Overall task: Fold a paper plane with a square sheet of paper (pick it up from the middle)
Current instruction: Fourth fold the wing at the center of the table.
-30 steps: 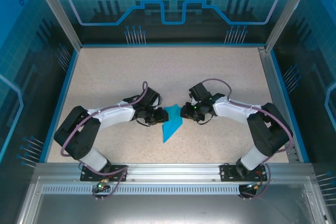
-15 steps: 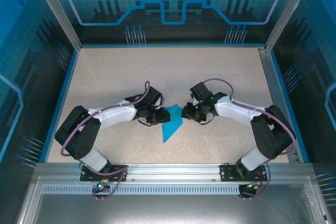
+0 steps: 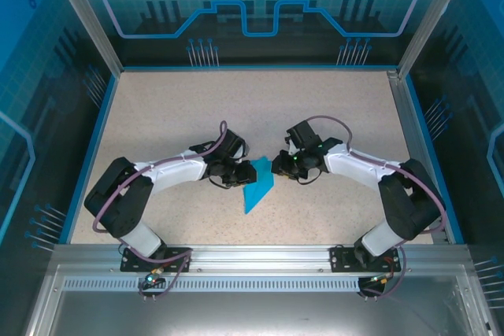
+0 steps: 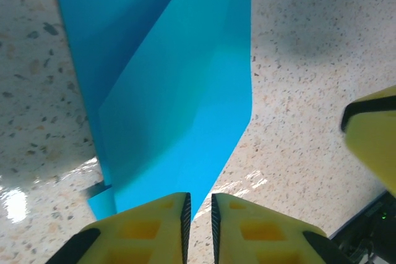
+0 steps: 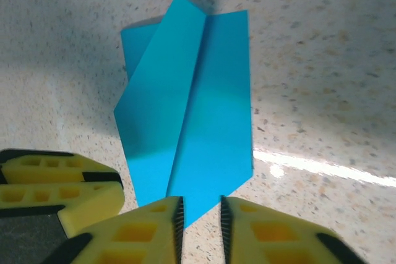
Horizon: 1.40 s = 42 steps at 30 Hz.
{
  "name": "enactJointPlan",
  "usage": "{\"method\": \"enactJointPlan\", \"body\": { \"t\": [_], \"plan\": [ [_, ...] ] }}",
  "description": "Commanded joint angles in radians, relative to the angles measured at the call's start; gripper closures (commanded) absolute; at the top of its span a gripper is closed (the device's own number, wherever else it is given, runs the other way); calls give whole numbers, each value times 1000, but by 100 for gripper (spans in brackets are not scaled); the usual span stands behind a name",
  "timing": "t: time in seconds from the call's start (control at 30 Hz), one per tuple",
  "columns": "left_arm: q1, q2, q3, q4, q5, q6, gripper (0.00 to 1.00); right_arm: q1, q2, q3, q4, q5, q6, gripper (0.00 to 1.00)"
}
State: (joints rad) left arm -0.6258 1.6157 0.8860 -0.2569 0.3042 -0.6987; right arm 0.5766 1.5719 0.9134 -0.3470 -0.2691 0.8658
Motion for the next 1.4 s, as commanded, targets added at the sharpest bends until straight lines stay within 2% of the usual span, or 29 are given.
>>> {"method": "enactJointPlan", "body": {
  "t": [0.0, 0.07, 0.2, 0.33, 0.47, 0.83, 1.13, 1.37],
  "plan": [
    [-6, 37, 7, 36, 36, -17, 82, 20, 62, 20, 98, -82, -12, 84],
    [-6, 60, 20, 29, 35, -13, 83, 30, 116, 57, 126, -124, -16, 89],
    [-6, 102, 48, -16, 4, 0, 87, 36, 212, 123, 149, -116, -3, 94],
    [-5, 112, 34, -6, -9, 8, 87, 35, 286, 174, 197, -136, 5, 95],
    [-6, 141, 31, -5, -7, 15, 88, 33, 337, 190, 178, -89, 2, 95],
    [-6, 170, -24, 8, -20, 24, 90, -8, 352, 109, 253, -43, 10, 93],
    [-5, 179, -38, 23, -14, 31, 91, -96, 376, 104, 297, -72, -4, 92],
    [-6, 167, -29, -3, -18, 36, 91, -116, 357, 136, 272, -98, -48, 90]
  ]
}}
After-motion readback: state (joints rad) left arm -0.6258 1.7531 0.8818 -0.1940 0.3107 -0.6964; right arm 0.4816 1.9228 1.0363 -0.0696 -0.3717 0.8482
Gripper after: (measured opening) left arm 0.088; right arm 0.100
